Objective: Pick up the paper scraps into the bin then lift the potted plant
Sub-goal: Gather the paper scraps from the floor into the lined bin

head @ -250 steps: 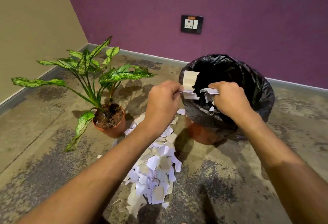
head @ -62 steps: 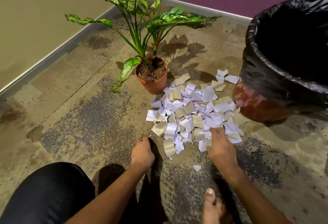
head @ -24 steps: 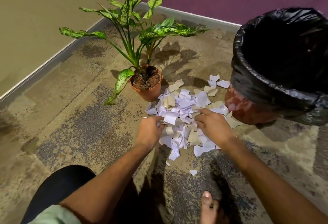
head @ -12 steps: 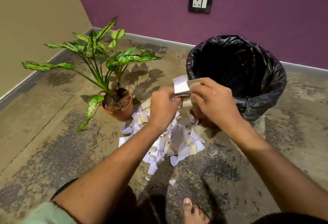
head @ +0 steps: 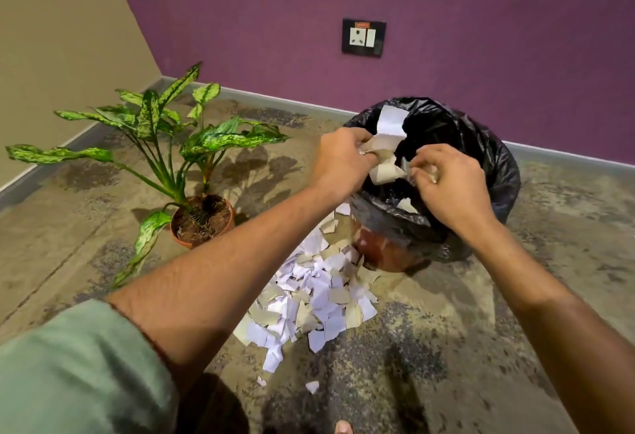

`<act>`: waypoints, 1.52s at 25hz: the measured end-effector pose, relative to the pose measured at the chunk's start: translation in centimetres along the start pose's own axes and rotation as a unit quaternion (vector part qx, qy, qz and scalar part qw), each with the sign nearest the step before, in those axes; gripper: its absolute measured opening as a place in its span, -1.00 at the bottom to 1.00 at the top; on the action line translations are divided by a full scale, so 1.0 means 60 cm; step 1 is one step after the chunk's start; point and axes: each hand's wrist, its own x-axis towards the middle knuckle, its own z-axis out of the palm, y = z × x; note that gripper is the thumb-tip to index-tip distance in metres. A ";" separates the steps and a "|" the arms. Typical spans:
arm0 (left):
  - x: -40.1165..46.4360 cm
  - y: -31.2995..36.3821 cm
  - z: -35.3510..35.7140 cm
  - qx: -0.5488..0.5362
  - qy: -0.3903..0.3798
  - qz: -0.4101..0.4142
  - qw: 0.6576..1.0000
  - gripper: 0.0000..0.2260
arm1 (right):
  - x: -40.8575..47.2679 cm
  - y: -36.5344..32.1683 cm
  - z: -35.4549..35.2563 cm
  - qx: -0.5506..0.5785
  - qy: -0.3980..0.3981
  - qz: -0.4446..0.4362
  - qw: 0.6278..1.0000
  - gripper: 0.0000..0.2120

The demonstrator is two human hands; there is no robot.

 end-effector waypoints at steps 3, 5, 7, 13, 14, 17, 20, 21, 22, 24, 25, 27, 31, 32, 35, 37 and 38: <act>0.007 0.001 0.004 0.028 -0.002 -0.007 1.000 -0.78 | 0.003 -0.003 0.001 0.007 0.009 -0.010 1.000 -0.90; 0.006 -0.003 0.005 0.043 -0.002 -0.013 0.999 -0.73 | 0.005 -0.006 -0.002 0.012 0.020 -0.009 1.000 -0.89; 0.004 -0.008 0.005 0.065 -0.005 -0.024 0.998 -0.65 | 0.003 -0.013 -0.002 0.023 0.027 -0.005 0.999 -0.88; 0.011 -0.007 -0.002 0.057 -0.031 -0.035 0.997 -0.52 | 0.017 -0.052 0.016 0.001 -0.005 -0.013 1.000 -0.84; 0.014 -0.004 -0.001 0.033 -0.032 -0.040 0.998 -0.52 | 0.020 -0.057 0.017 -0.001 -0.012 -0.006 1.000 -0.81; 0.018 -0.002 0.004 -0.077 -0.048 -0.058 0.994 -0.58 | 0.010 -0.077 0.018 0.032 -0.023 0.002 0.999 -0.72; 0.001 -0.019 -0.006 -0.144 -0.062 -0.021 0.987 -0.62 | -0.026 -0.102 0.025 0.074 -0.020 -0.016 0.997 -0.63; -0.008 -0.030 -0.013 -0.143 -0.058 0.003 0.988 -0.62 | -0.043 -0.110 0.030 0.091 -0.006 -0.024 0.996 -0.61; -0.020 -0.043 -0.023 -0.129 -0.048 0.022 0.990 -0.62 | -0.062 -0.116 0.037 0.110 0.005 -0.034 0.993 -0.60; -0.048 -0.088 -0.041 -0.096 -0.017 0.019 0.995 -0.62 | -0.110 -0.115 0.065 0.137 -0.012 -0.047 0.989 -0.62; -0.064 -0.117 -0.049 -0.087 0.000 -0.004 0.996 -0.62 | -0.137 -0.110 0.086 0.137 -0.050 -0.044 0.988 -0.62; -0.106 -0.187 -0.062 -0.065 0.016 -0.067 0.996 -0.60 | -0.189 -0.088 0.136 0.110 -0.176 -0.026 0.978 -0.54; -0.209 -0.315 -0.074 0.060 -0.092 -0.163 0.980 -0.46 | -0.264 -0.013 0.230 -0.039 -0.415 0.053 0.908 -0.10; -0.235 -0.340 -0.078 0.081 -0.121 -0.172 0.974 -0.41 | -0.275 0.004 0.246 -0.076 -0.444 0.068 0.890 -0.01; -0.285 -0.400 -0.093 0.146 -0.174 -0.192 0.955 -0.24 | -0.292 0.034 0.279 -0.150 -0.460 0.076 0.872 0.12; -0.291 -0.424 -0.097 0.170 -0.193 -0.222 0.941 -0.14 | -0.294 0.034 0.293 -0.186 -0.455 0.057 0.869 0.13; -0.291 -0.428 -0.095 0.167 -0.196 -0.227 0.939 -0.11 | -0.291 0.027 0.300 -0.197 -0.453 0.048 0.868 0.13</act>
